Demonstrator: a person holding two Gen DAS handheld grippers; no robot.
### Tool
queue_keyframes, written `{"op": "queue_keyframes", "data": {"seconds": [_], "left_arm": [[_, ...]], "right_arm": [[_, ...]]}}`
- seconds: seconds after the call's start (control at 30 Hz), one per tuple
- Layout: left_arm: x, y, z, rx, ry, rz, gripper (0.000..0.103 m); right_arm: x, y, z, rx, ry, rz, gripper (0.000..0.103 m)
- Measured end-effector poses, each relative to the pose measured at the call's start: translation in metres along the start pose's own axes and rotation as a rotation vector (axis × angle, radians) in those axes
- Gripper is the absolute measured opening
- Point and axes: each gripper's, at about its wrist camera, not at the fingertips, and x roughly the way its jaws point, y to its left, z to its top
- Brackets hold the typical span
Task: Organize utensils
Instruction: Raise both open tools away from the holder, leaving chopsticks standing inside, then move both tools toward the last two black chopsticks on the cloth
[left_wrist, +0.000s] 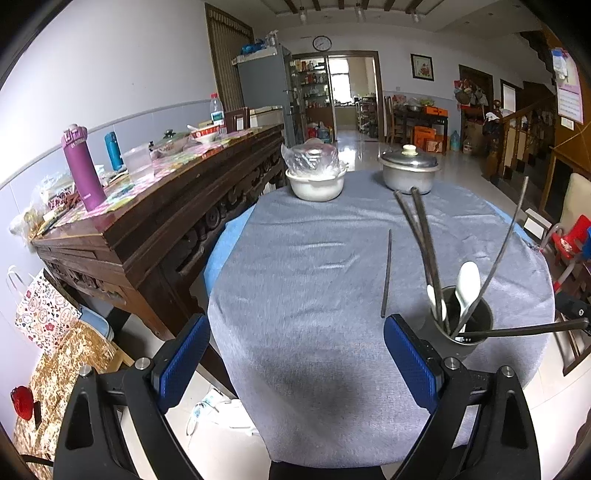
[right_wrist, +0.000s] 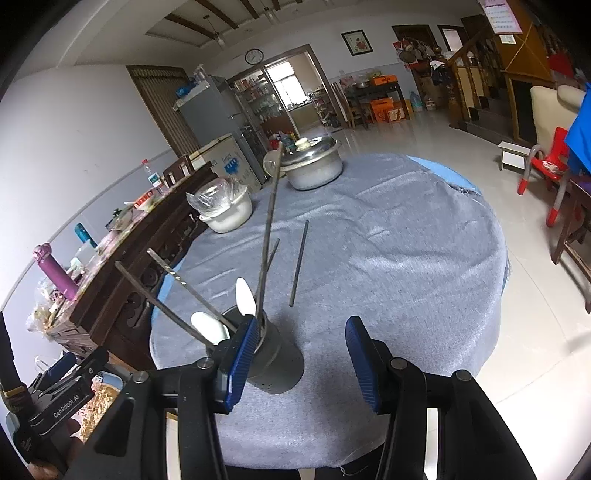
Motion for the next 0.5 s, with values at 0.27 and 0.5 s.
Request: {"op": "queue_keyframes", "data": {"seconds": [0.27,0.5], "left_arm": [[0.038,0.006,0.0,-0.014,0.066,0.011,0.095],[0.077,0.017,0.003,-0.04,0.128,0.04,0.095]], "right_arm": [[0.019,-0.019,0.016,0.036,0.008,-0.054,0.052],[0.045,-0.038,0.038,0.079,0.021,-0.093,0.052]]}}
